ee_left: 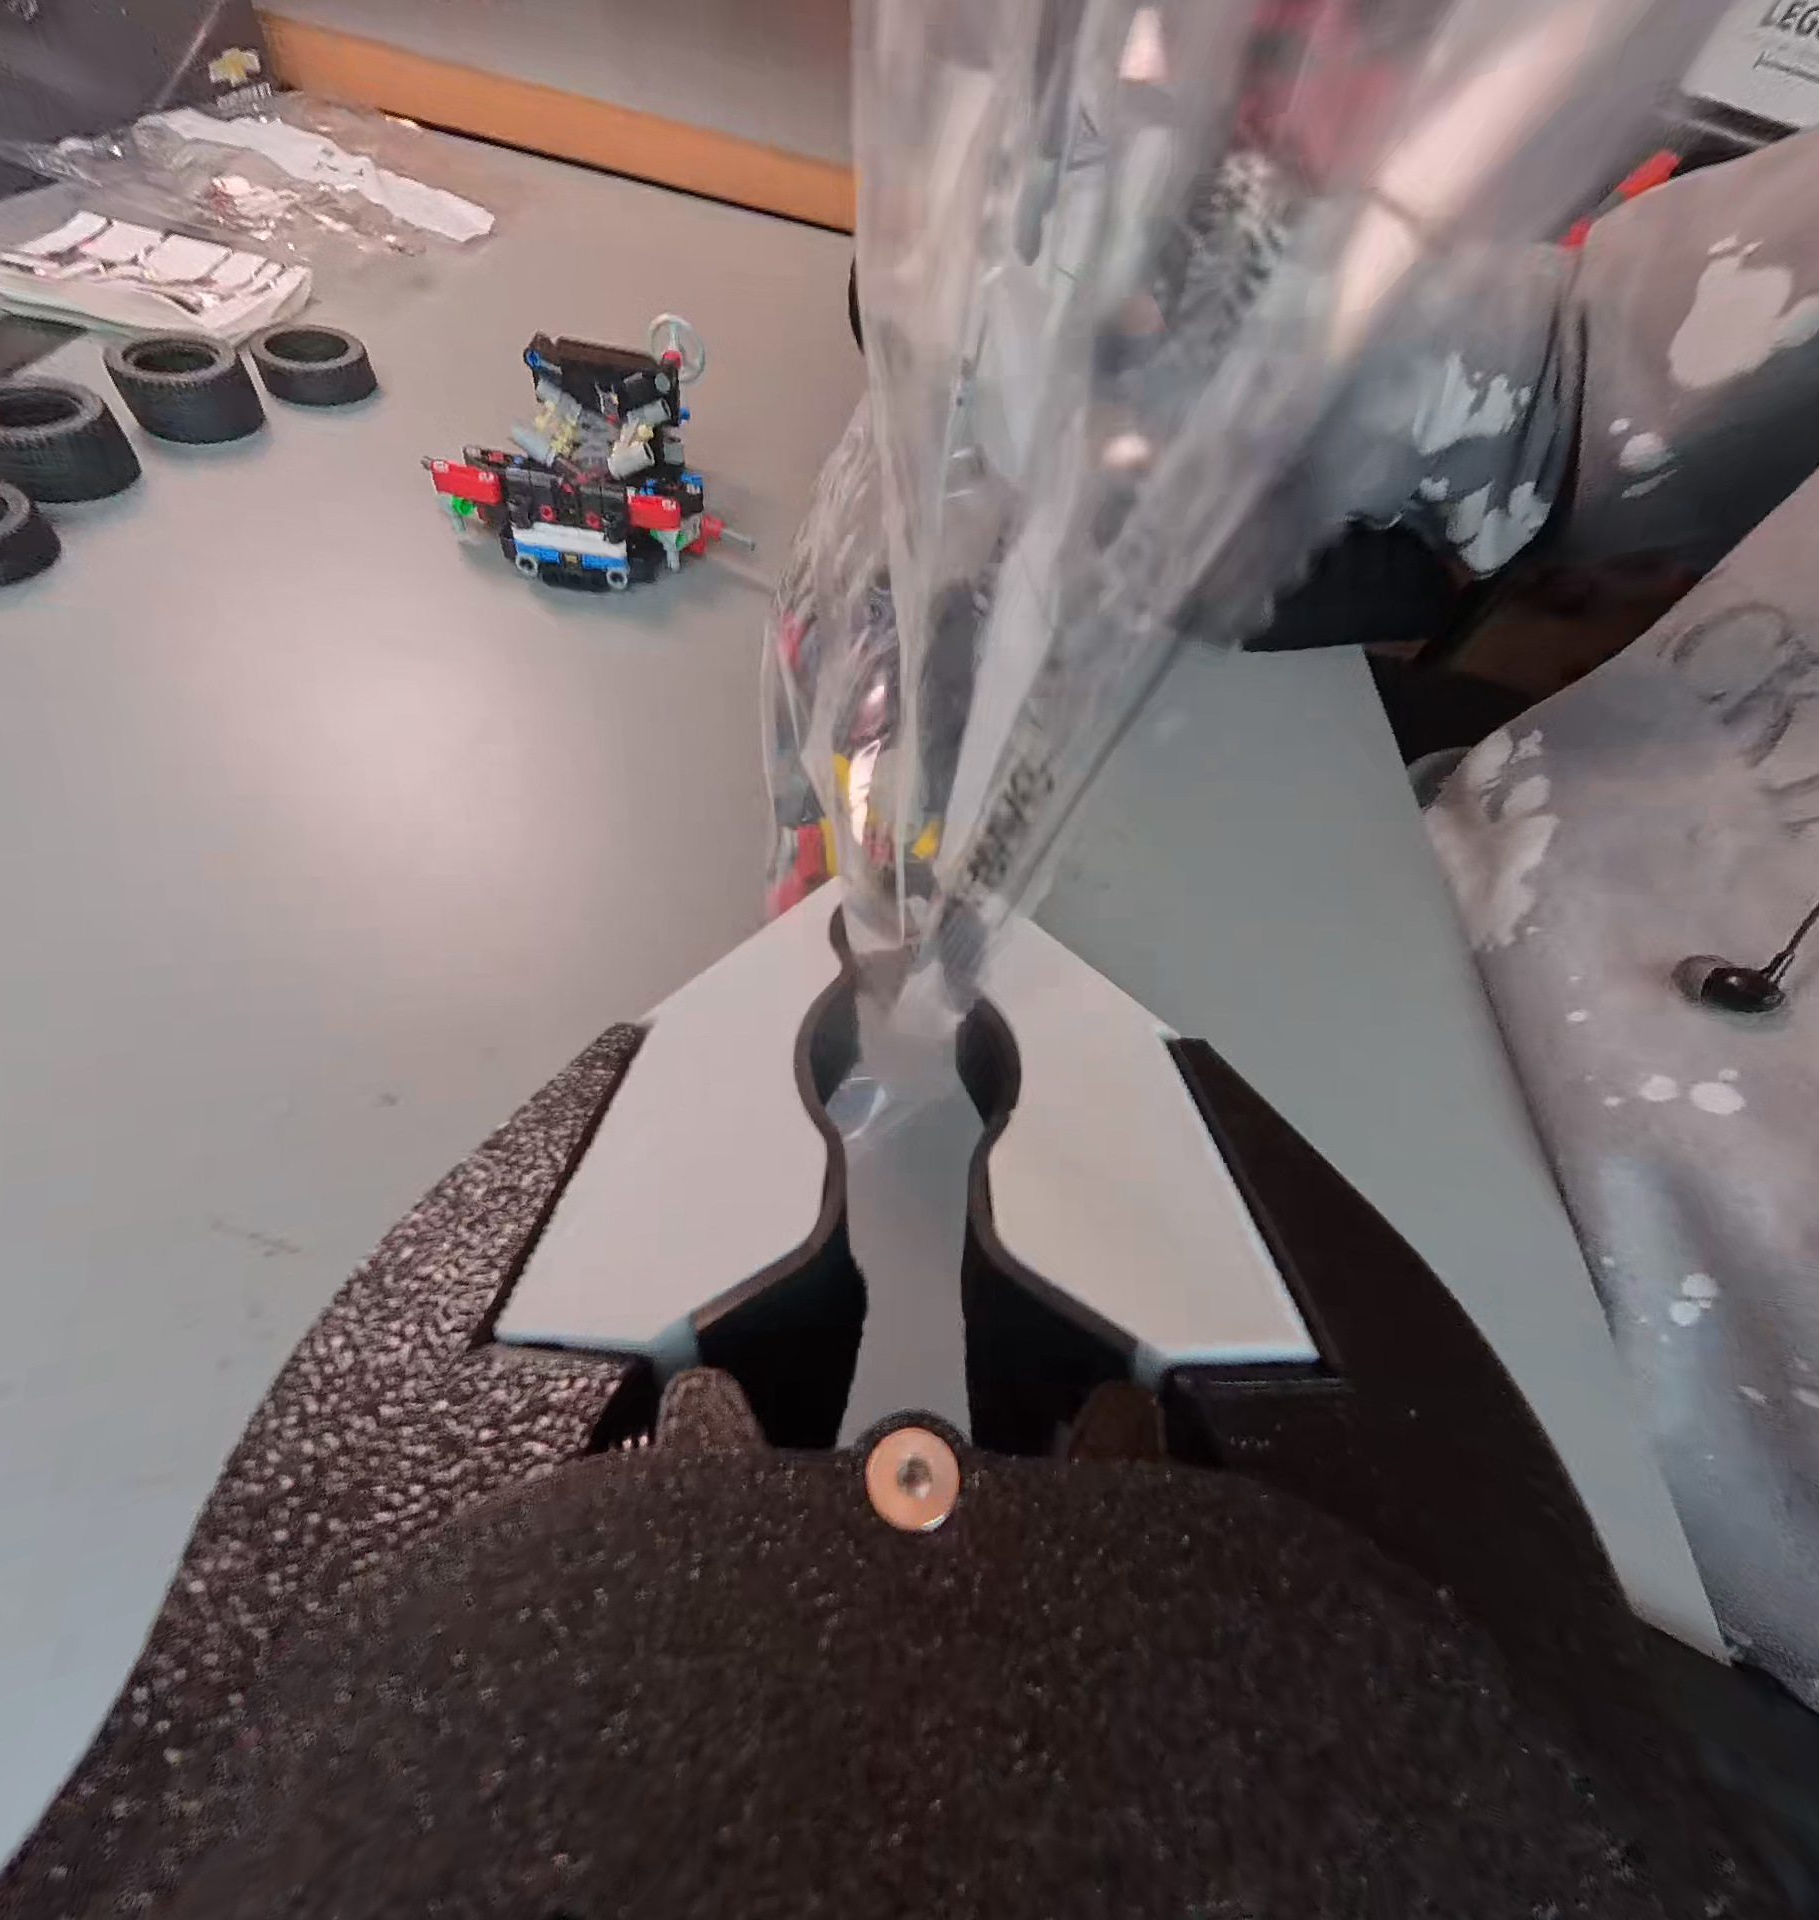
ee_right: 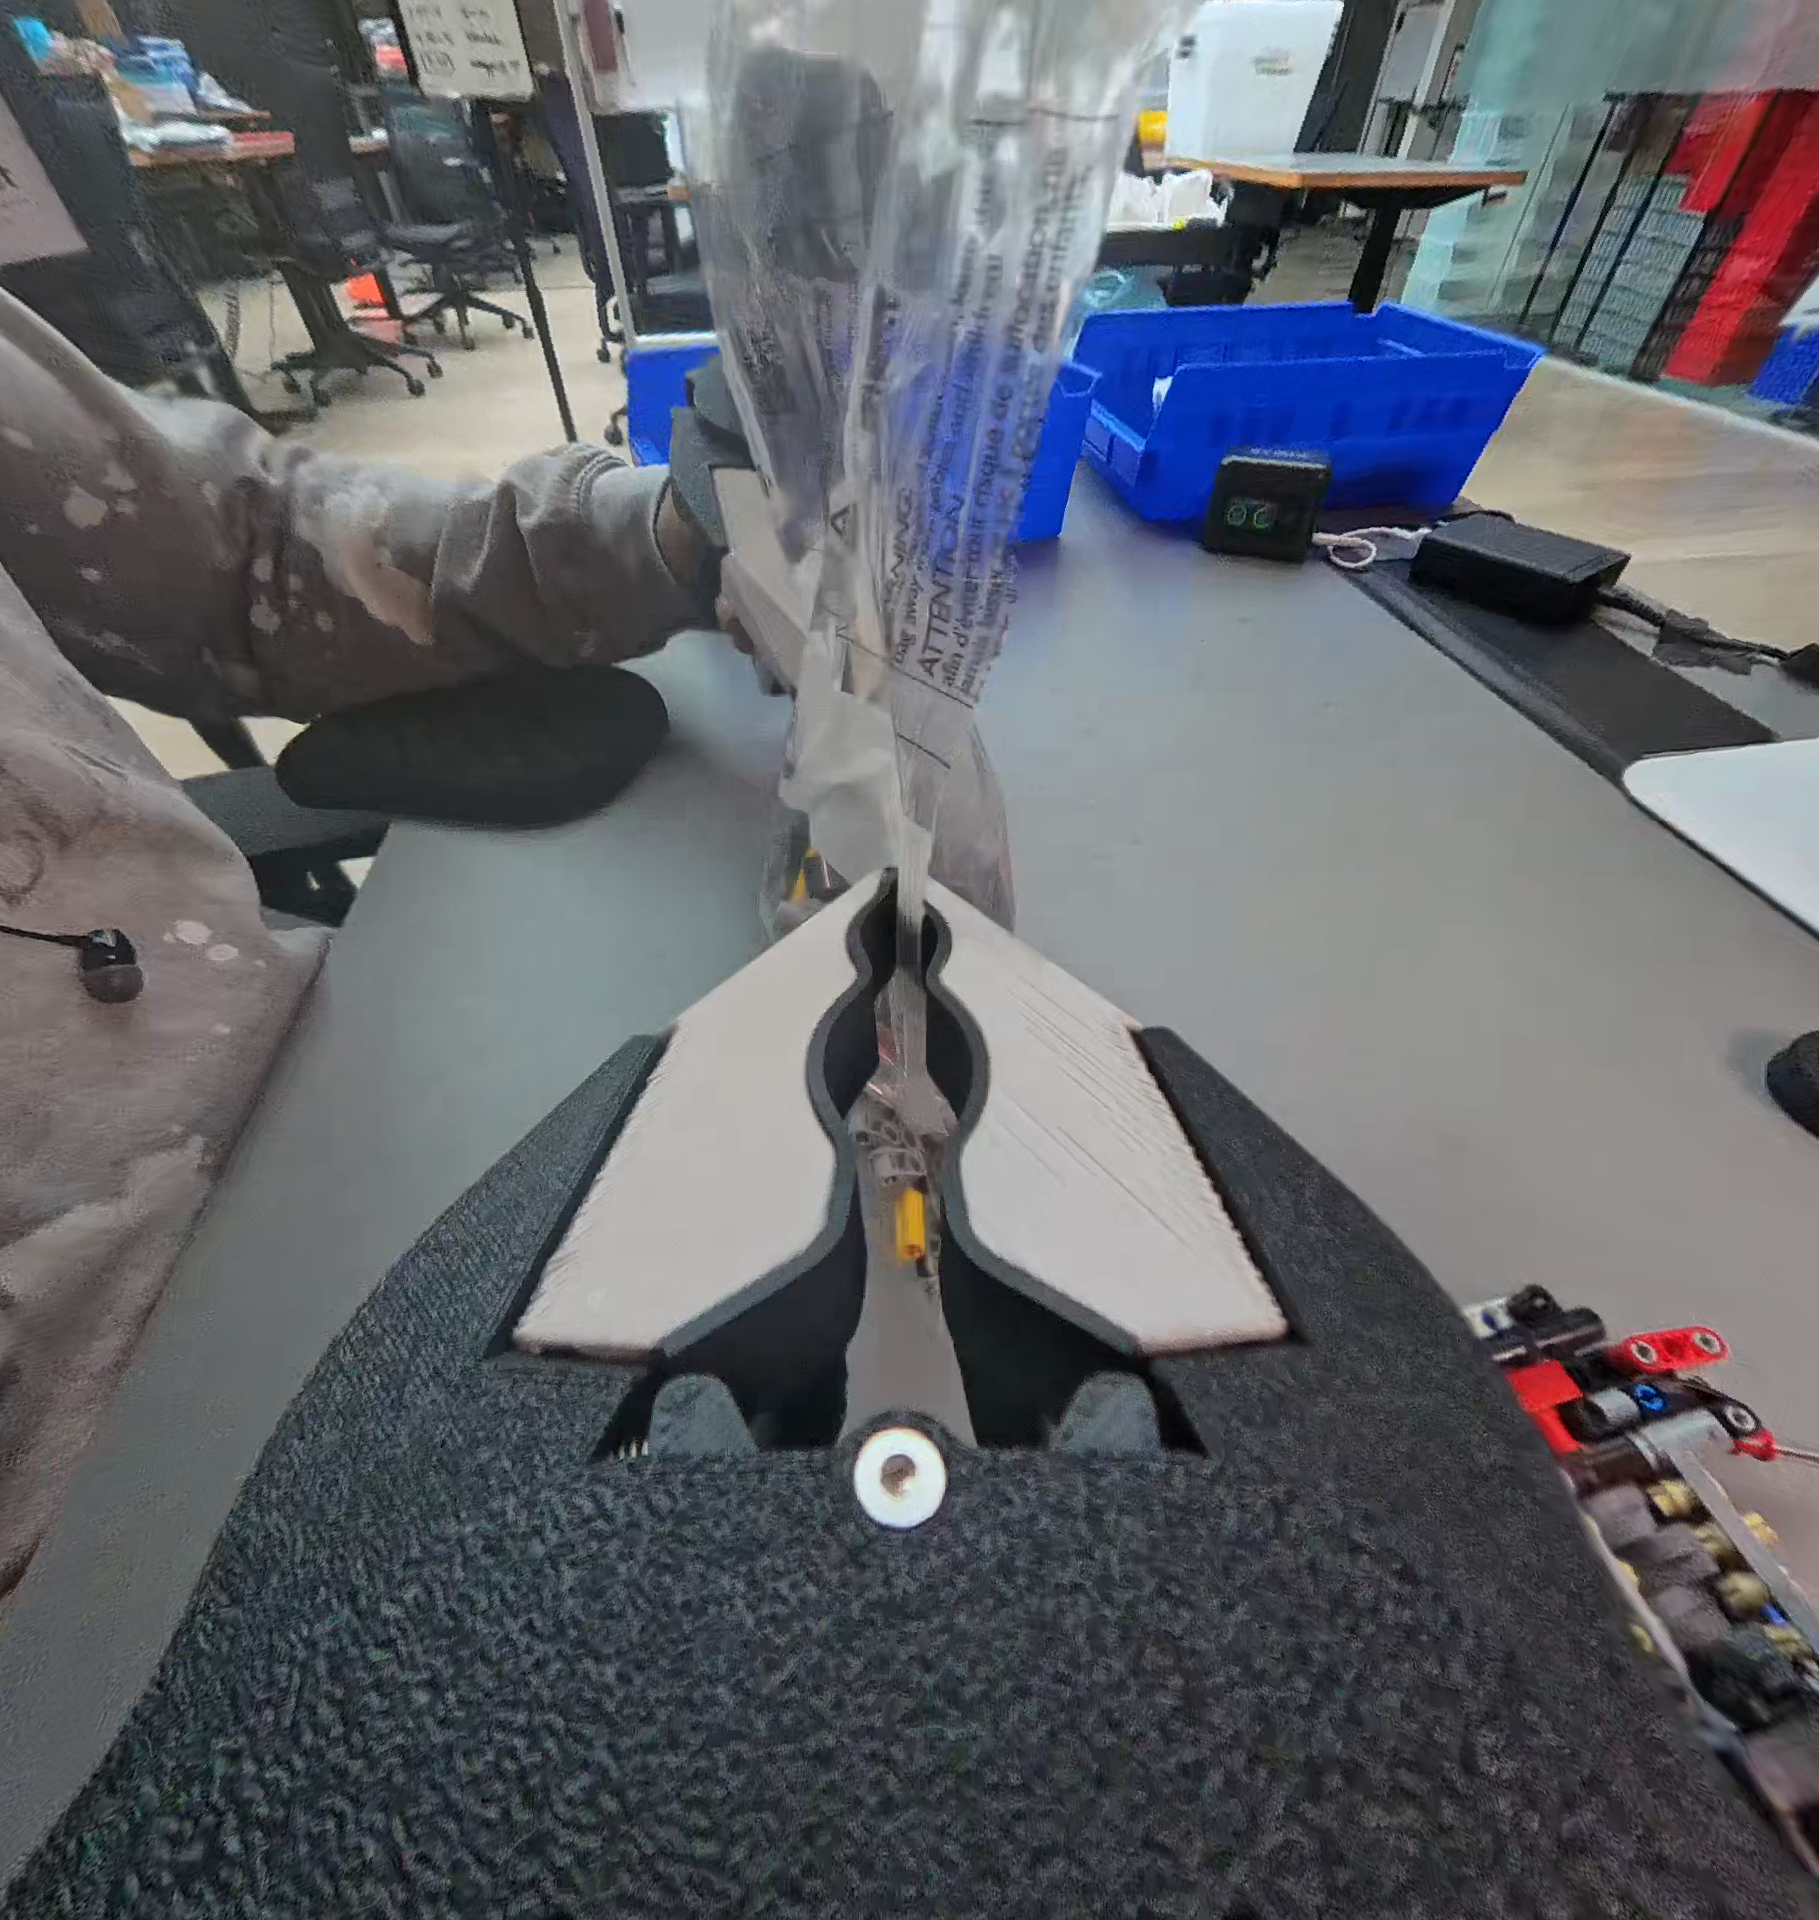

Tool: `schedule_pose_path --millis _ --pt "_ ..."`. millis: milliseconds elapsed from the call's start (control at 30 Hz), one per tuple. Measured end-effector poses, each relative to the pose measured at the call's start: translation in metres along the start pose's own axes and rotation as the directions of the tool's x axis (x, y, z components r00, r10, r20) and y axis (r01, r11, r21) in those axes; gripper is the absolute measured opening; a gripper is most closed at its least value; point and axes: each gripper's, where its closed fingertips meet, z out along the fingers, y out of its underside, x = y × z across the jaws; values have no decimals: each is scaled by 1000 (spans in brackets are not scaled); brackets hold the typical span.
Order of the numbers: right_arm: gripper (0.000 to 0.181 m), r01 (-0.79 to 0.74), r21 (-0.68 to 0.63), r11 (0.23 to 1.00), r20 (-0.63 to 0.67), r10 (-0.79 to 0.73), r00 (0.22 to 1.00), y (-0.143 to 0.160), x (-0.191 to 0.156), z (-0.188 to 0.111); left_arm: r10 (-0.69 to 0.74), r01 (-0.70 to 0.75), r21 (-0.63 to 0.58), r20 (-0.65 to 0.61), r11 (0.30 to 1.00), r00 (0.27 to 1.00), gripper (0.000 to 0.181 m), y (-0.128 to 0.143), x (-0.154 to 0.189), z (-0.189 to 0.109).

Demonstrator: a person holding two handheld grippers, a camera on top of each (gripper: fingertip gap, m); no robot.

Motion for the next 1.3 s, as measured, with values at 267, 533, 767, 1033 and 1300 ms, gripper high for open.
schedule_pose_path --millis 267,533,767,1033,1300 --pt "27 23 -33 999 48 -21 999 13 -20 1 98 -97 -24 39 995 994 7 4 6 2" --pt "8 138 -122 983 56 -132 990 12 -21 15 157 -155 -49 46 987 987 0 -8 18 11" --pt "3 422 -66 904 -192 -426 884 -45 17 3 387 -420 51 301 906 872 0 -71 -11 -15" --pt "2 173 -271 947 90 -154 984 80 -66 13 190 -198 -226 -57 954 980 0 57 60 22" --pt "1 -781 -327 532 161 846 509 69 -68 15 -755 718 -236 -153 655 638 0 53 40 19"
